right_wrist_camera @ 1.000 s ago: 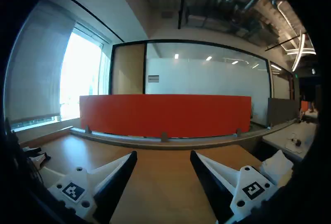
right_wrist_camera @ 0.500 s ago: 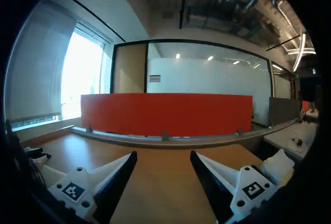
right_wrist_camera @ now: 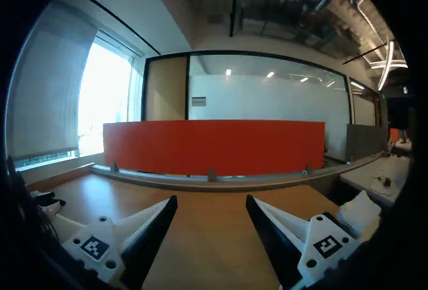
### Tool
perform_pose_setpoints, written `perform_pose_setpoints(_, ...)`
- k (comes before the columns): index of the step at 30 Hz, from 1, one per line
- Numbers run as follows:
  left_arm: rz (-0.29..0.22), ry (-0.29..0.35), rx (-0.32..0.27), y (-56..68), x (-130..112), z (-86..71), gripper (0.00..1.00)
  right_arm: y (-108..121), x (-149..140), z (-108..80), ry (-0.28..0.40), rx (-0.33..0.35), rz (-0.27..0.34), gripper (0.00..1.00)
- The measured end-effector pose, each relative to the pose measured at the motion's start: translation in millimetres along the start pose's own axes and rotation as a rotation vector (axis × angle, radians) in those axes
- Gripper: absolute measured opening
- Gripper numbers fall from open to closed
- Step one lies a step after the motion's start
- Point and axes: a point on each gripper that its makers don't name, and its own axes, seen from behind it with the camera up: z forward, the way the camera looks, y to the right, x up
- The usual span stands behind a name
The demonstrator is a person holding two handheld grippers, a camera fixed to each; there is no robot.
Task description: Fold towel
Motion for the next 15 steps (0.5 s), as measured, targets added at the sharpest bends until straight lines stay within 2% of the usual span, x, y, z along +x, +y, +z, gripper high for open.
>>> perform_pose_setpoints(11,0.005,0.0,0.0,1.6,0.1,-0.3,0.94,12.5,-3.1,-0.1,0.027,-0.022,-0.02,1.0)
perform_pose_setpoints(15,0.005,0.0,0.0,1.6,-0.3,-0.4,0.94,16.3,-12.5,-0.9,0.034,-0.03,-0.036,1.0)
